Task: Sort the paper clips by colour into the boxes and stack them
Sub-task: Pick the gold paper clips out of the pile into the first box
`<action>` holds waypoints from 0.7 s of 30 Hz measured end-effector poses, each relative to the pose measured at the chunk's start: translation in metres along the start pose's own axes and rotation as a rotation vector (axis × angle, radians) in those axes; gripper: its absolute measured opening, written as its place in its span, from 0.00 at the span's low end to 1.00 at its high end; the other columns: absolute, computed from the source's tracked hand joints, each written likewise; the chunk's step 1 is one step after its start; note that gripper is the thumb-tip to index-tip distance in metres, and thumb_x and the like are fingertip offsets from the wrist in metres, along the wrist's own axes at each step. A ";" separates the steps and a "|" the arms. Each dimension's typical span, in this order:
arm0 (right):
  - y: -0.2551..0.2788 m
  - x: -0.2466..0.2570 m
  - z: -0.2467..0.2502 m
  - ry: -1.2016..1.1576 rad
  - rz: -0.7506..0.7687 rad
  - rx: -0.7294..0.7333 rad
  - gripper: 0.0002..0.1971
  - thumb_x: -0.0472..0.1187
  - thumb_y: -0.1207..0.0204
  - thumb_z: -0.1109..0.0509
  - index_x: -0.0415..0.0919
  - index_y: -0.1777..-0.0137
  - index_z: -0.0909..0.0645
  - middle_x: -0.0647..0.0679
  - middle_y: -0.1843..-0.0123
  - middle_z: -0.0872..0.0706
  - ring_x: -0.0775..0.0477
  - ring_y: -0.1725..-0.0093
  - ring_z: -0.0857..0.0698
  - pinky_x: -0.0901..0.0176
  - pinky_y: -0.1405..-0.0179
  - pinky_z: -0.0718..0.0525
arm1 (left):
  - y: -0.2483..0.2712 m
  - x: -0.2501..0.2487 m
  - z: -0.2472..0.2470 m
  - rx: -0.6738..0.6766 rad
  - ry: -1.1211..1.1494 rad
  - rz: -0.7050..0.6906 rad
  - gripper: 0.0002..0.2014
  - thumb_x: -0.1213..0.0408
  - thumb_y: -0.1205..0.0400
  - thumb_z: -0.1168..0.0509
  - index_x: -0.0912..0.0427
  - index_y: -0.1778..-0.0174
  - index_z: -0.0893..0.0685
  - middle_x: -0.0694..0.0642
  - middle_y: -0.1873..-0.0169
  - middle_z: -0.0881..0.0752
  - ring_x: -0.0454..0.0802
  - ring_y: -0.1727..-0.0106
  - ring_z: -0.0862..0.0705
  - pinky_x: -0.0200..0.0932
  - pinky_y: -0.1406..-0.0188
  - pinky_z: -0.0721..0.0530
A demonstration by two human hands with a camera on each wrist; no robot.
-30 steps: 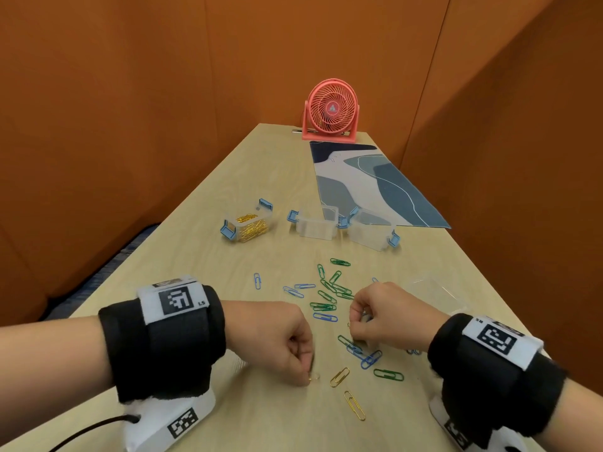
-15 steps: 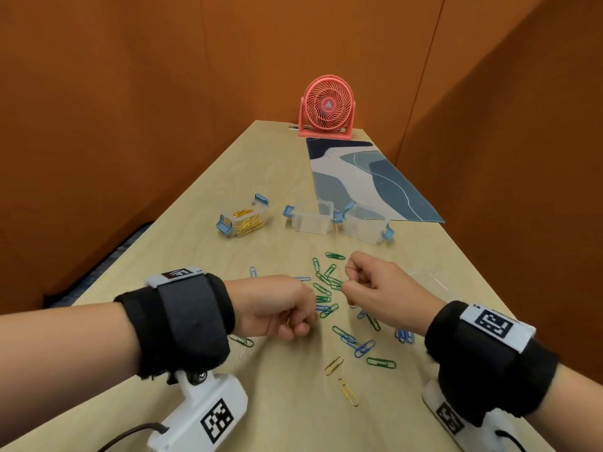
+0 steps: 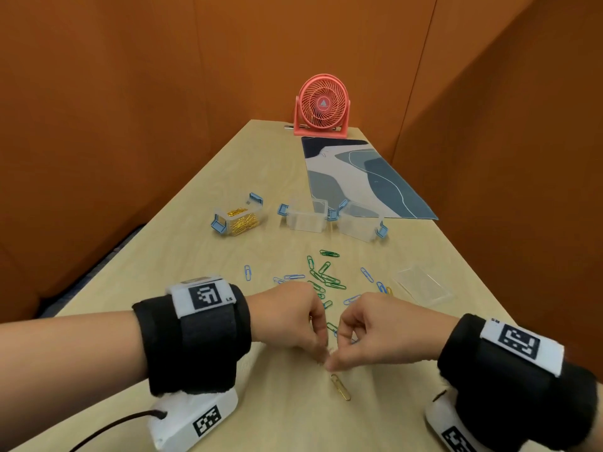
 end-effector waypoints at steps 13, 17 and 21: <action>-0.010 0.010 -0.012 0.127 0.038 0.032 0.07 0.42 0.37 0.24 0.50 0.73 0.19 0.58 0.83 0.23 0.63 0.79 0.25 0.70 0.75 0.28 | 0.010 0.022 -0.006 0.061 0.019 0.204 0.10 0.56 0.22 0.39 0.57 0.64 0.20 0.52 0.70 0.22 0.48 0.68 0.25 0.35 0.70 0.26; -0.005 0.012 0.000 0.120 0.077 -0.044 0.05 0.47 0.35 0.23 0.47 0.66 0.14 0.60 0.84 0.25 0.60 0.78 0.26 0.74 0.79 0.33 | 0.019 0.032 -0.006 0.066 0.809 0.413 0.10 0.66 0.23 0.47 0.56 0.72 0.36 0.50 0.79 0.34 0.44 0.81 0.38 0.30 0.89 0.44; 0.003 0.014 0.011 0.145 0.117 -0.024 0.15 0.53 0.44 0.17 0.51 0.59 0.12 0.61 0.83 0.27 0.61 0.77 0.26 0.70 0.80 0.35 | 0.021 0.034 -0.004 0.091 1.105 0.438 0.13 0.69 0.23 0.46 0.55 0.74 0.38 0.51 0.80 0.34 0.43 0.82 0.40 0.30 0.92 0.46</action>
Point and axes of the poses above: each hand's wrist, its own y-axis away from the middle knuckle, its own z-axis out of the back of the hand, x = y × z, the point moved 7 cm from there along -y, towards the middle knuckle
